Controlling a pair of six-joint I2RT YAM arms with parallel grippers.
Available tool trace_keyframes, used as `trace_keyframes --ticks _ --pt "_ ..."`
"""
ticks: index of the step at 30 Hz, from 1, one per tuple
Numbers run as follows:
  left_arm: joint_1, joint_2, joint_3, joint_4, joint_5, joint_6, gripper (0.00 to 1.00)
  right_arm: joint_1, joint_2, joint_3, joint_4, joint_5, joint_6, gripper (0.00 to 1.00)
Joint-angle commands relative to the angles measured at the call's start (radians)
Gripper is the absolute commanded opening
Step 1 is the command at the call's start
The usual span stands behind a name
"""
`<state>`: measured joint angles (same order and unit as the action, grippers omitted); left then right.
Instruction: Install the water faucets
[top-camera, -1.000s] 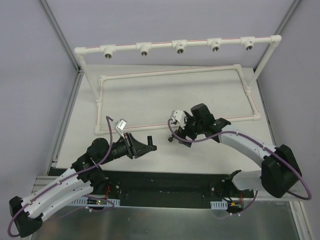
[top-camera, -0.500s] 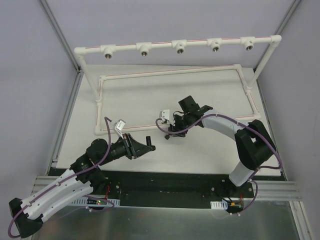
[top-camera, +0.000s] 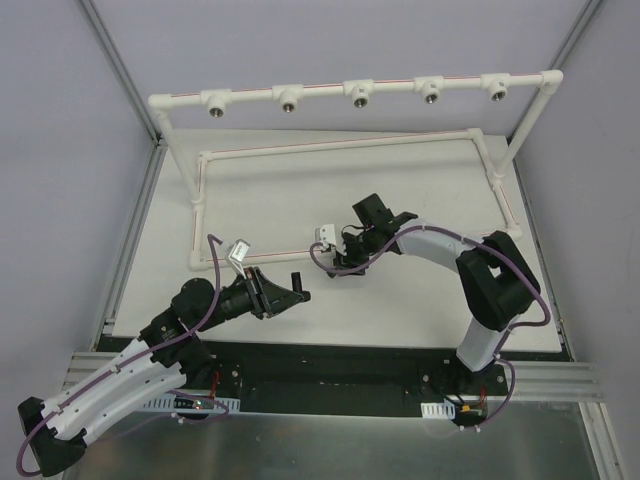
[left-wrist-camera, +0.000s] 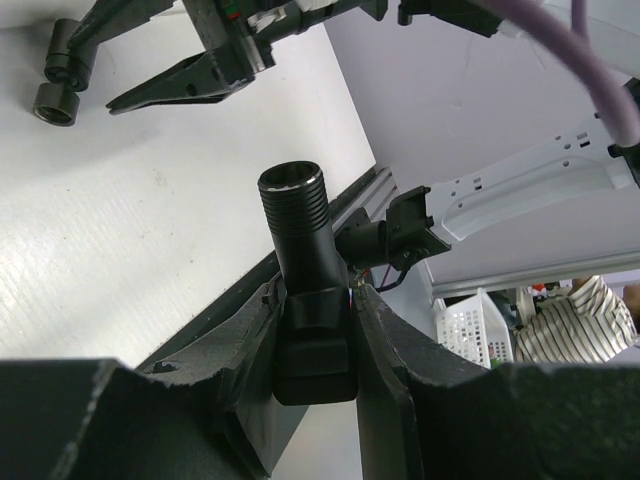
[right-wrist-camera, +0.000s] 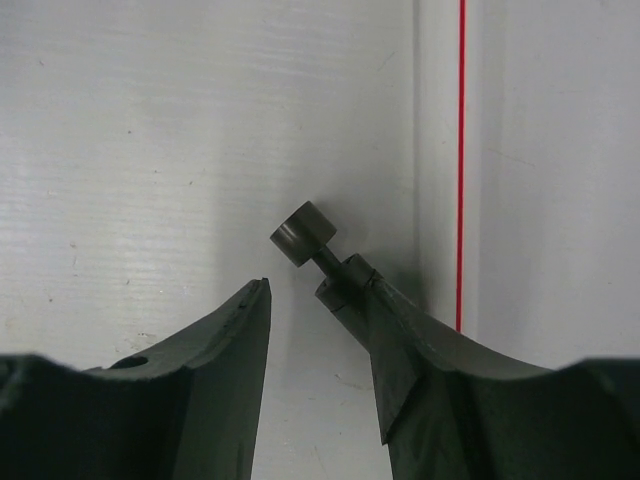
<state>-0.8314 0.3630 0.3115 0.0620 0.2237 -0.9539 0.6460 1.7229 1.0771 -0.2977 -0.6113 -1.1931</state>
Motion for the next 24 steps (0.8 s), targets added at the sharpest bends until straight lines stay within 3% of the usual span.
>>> trace_keyframes --ticks 1,13,17,24 --pt "-0.003 -0.021 0.005 0.053 -0.020 0.000 0.00 0.004 0.052 0.043 -0.014 -0.030 -0.077 0.48" --pt "-0.003 -0.010 0.006 0.062 -0.012 0.003 0.00 0.027 0.026 -0.031 -0.035 0.079 0.003 0.48" --pt "-0.003 0.007 0.006 0.079 -0.004 0.003 0.00 0.030 -0.032 -0.100 0.029 0.088 0.114 0.68" --pt "-0.003 0.050 0.001 0.127 0.011 0.000 0.00 0.035 -0.121 -0.270 0.293 0.061 0.403 0.71"
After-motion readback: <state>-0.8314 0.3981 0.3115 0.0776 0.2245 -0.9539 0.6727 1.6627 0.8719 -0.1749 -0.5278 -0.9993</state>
